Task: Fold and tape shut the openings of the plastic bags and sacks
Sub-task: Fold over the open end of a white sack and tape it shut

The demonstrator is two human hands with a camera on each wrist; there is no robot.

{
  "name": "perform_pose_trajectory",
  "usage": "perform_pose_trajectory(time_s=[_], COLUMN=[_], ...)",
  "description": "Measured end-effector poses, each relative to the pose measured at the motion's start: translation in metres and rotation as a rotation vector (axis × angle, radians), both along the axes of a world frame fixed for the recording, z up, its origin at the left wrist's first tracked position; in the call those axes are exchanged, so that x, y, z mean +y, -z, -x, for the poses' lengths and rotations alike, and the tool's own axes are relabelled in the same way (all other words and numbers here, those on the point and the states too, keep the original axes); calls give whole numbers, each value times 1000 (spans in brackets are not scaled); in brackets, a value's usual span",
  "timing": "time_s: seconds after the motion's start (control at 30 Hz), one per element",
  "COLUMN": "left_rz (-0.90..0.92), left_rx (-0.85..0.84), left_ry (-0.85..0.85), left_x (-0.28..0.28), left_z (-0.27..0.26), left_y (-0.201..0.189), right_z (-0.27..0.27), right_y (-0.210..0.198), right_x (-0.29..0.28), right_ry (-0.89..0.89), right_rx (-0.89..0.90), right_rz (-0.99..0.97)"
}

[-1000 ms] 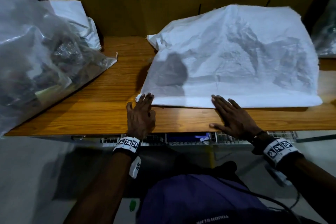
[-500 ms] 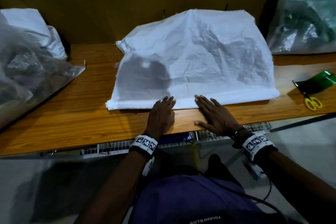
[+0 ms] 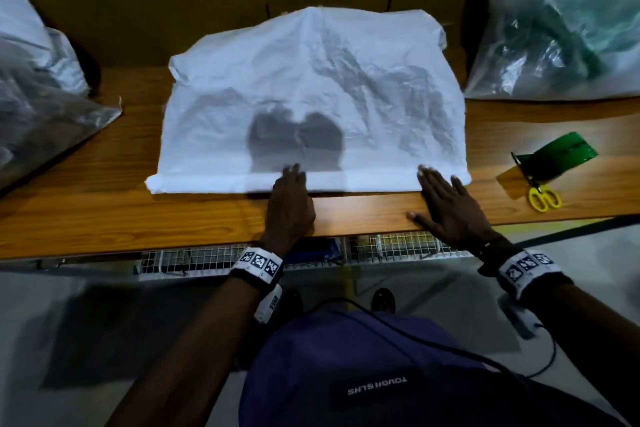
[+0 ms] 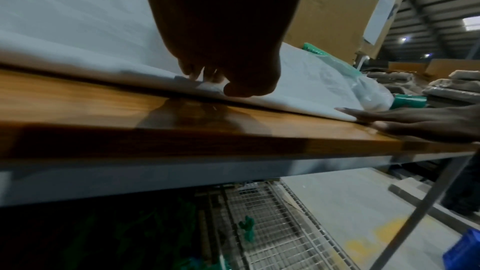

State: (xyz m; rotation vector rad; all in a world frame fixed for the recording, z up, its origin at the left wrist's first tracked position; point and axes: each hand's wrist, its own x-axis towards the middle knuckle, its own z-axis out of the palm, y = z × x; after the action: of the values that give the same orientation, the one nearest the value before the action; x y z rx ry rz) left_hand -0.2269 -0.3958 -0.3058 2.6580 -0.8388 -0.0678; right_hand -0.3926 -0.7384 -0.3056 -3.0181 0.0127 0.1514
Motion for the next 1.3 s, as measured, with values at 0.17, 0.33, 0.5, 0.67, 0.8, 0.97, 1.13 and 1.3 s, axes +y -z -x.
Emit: perform_pose_trajectory(time_s=[0.17, 0.33, 0.5, 0.67, 0.8, 0.97, 1.13, 1.3], left_rz=[85, -166, -246, -209, -219, -196, -207, -218], left_rx=[-36, -42, -10, 71, 66, 60, 71, 69], left_ry=[333, 180, 42, -44, -61, -57, -66, -58], left_x=[-114, -177, -205, -222, -226, -227, -226, -225], left_z=[47, 71, 78, 85, 84, 84, 88, 90], left_y=[-2, -23, -23, -17, -16, -22, -23, -22], right_z=[3, 9, 27, 46, 51, 37, 39, 36], right_y=[6, -2, -57, -113, -97, -98, -101, -109], right_x=[-9, -39, -112, -212, -277, -287, -293, -292], right_ry=[-32, -116, 36, 82, 61, 52, 26, 57], right_rx=[-65, -171, -283, -270, 17, 28, 43, 51], right_rz=[-74, -342, -444, -237, -268, -296, -264, -269])
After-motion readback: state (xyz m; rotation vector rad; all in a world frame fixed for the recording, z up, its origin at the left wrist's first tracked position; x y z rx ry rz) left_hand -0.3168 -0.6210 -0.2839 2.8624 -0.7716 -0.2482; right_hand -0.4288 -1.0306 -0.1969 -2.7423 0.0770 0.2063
